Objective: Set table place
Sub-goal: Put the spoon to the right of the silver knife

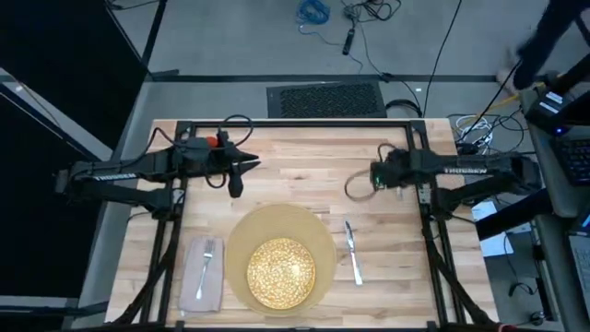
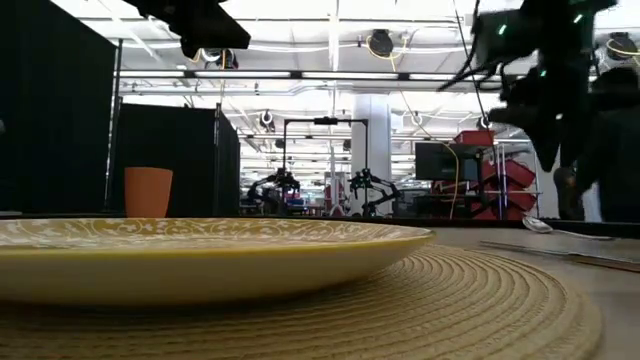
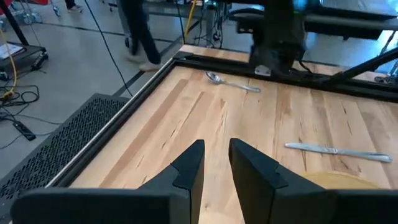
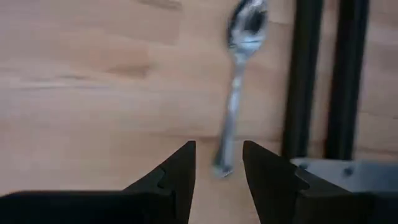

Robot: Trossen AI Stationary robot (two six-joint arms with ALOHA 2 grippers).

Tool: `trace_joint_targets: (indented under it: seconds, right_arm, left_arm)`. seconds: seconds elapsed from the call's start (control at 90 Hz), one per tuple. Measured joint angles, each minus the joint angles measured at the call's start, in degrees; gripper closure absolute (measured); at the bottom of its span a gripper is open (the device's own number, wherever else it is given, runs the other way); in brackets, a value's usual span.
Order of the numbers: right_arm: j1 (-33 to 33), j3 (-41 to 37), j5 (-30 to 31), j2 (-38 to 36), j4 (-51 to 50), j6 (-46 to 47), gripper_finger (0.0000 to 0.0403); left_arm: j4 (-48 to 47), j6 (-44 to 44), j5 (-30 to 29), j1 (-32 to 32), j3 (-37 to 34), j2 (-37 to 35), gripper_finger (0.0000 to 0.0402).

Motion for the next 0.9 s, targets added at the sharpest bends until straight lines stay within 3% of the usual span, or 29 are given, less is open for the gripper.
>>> trace_joint_targets:
  seconds: [0.2, 0.411, 0.622, 0.9]
  right_arm:
    - [-14.48, -4.96, -4.06, -0.01, 11.54, -15.64, 0.0282]
    - [-23.24, -12.6, -8.37, 0.0, 21.17, -22.78, 0.0282]
    - [-25.41, -17.6, -9.82, 0.0, 26.45, -24.68, 0.0282]
    - [-25.41, -17.95, -10.23, 0.05, 30.1, -25.37, 0.03]
  left_arm:
    - [-1.15, 0.84, 0.0, 0.0, 0.0, 0.0, 0.0338]
    - [-1.18, 1.55, 0.0, 0.0, 0.0, -0.02, 0.0338]
    - [-1.2, 1.73, 0.0, 0.0, 0.0, -0.02, 0.0338]
    - [-1.14, 1.73, 0.0, 0.0, 0.0, -0.02, 0.0338]
